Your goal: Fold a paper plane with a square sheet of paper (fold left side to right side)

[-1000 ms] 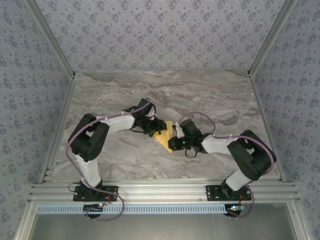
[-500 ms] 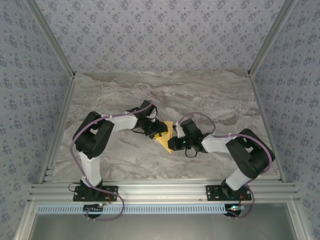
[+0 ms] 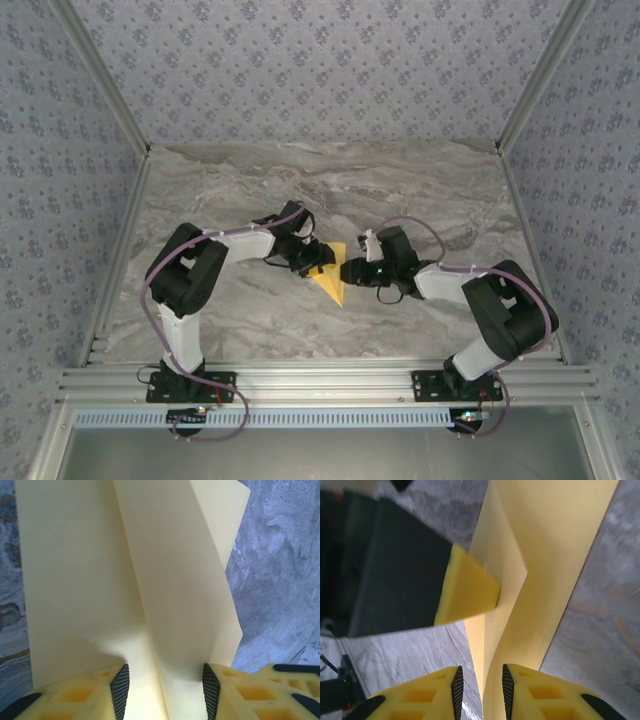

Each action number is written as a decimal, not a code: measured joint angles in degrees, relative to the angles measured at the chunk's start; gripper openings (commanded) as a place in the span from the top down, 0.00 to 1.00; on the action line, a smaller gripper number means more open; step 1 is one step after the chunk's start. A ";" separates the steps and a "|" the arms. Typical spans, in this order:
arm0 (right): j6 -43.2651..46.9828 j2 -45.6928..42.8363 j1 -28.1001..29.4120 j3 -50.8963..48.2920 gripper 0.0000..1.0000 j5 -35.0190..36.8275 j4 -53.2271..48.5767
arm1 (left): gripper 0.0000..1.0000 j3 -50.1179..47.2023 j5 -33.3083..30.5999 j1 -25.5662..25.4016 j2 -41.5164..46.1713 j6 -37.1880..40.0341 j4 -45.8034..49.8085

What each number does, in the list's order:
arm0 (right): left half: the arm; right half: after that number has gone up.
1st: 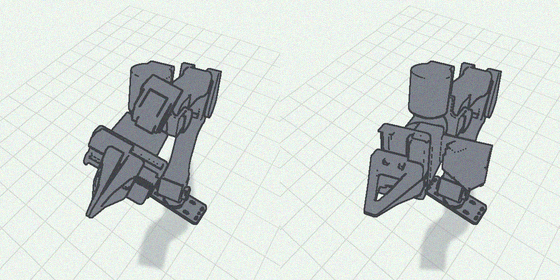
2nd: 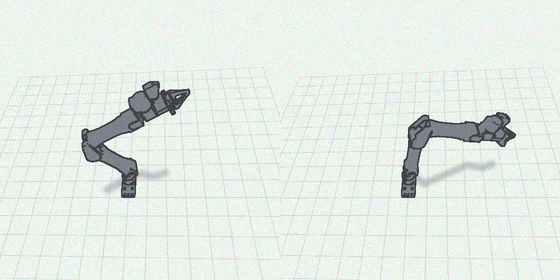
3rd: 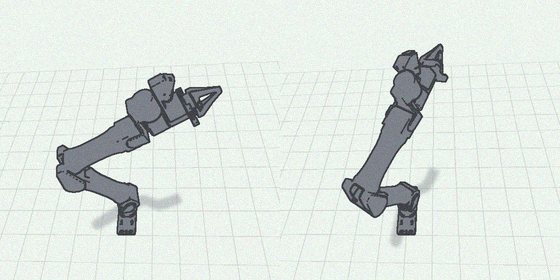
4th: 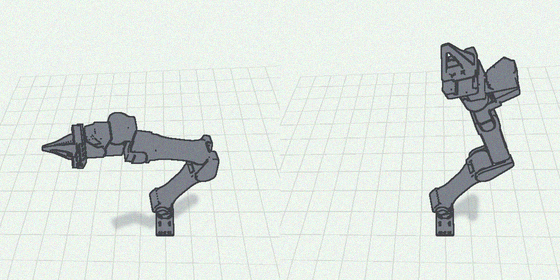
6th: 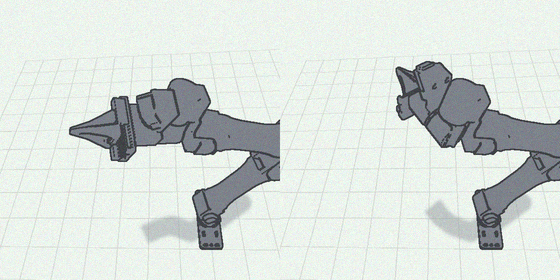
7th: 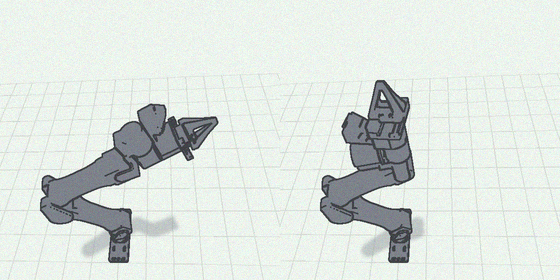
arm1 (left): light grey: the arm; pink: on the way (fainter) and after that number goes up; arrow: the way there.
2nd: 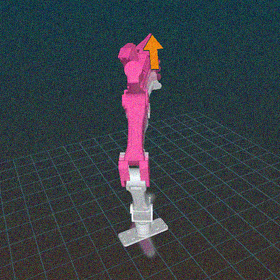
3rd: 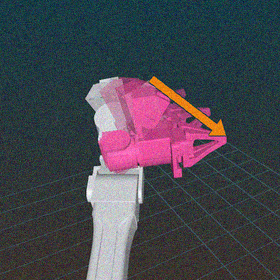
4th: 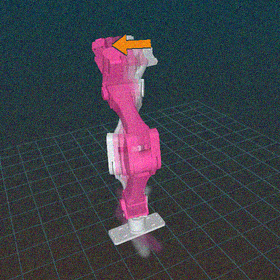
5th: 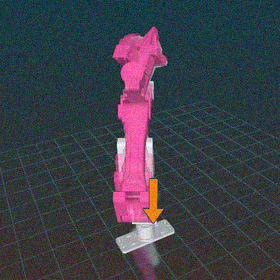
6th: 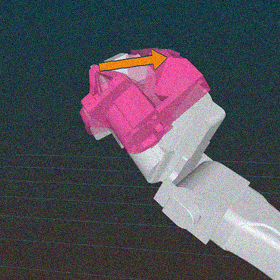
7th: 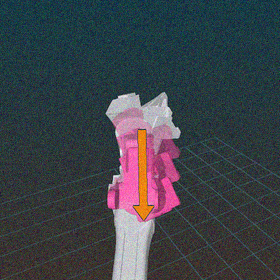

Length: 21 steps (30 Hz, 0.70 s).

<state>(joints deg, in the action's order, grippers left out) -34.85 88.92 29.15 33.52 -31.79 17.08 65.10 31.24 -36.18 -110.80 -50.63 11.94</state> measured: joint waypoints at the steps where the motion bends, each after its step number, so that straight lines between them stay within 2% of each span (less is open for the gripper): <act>1: -1.05 0.35 -0.94 0.00 0.69 -0.83 1.20 | 0.54 0.00 0.00 0.00 0.00 0.00 0.00; 7: -6.27 4.44 -3.91 0.15 0.70 -3.28 5.90 | 0.54 0.00 0.00 0.00 0.00 0.00 0.00; 21: -10.03 10.73 -4.04 3.41 0.73 -5.46 9.84 | 0.54 0.00 0.00 0.00 0.00 0.00 0.00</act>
<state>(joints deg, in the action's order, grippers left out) -44.88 99.66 25.10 36.93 -37.26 26.92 65.10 31.24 -36.18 -110.80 -50.63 11.94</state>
